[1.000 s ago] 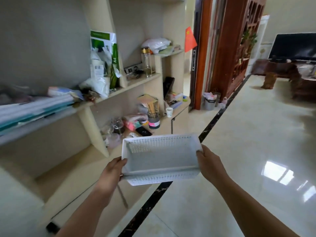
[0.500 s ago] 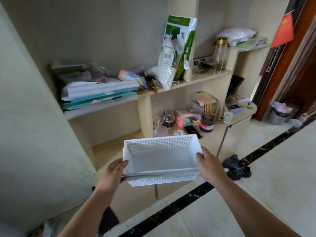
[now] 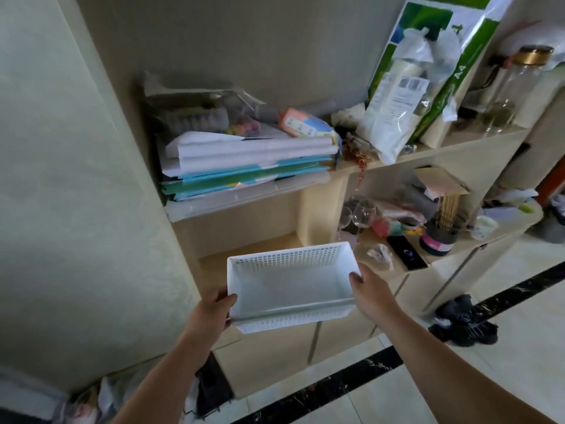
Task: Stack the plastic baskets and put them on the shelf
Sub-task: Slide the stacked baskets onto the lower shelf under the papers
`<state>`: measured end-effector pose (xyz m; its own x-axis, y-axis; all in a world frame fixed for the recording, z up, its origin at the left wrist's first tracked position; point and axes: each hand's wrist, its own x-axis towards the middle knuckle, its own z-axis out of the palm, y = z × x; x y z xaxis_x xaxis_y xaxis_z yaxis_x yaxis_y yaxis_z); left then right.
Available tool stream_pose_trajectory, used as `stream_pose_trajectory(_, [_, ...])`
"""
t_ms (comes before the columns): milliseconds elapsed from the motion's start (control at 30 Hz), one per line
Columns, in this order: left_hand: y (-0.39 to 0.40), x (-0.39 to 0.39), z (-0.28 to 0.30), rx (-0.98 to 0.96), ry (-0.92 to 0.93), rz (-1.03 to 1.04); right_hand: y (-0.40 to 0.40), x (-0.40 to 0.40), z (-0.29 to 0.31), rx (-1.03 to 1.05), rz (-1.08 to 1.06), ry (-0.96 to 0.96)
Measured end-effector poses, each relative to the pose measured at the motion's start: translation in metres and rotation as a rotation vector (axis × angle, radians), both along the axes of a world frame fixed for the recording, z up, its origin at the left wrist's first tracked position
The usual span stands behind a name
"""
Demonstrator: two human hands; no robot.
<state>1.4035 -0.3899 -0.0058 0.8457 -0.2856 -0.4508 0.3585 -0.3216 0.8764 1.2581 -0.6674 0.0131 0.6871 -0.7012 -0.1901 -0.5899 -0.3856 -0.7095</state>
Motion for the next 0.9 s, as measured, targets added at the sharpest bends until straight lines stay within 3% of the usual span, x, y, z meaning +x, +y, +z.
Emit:
stream_pose_trajectory(167, [-0.003,0.03,-0.02,0.116,0.002,-0.032,-0.008,0.048,-0.03,0.06,-0.007,0.053])
stream_pose_trajectory(500, [-0.021,0.074,-0.076,0.158,0.109,0.03,-0.033,0.109,-0.081,0.205,0.024,0.163])
stream_pose_trajectory(667, [-0.028,0.087,-0.097,0.146,0.171,0.025,-0.042,0.13,-0.101,0.209,0.066,0.199])
stream_pose_trajectory(900, [-0.024,0.098,-0.101,0.076,0.115,0.026,-0.048,0.159,-0.123,0.206,0.063,0.213])
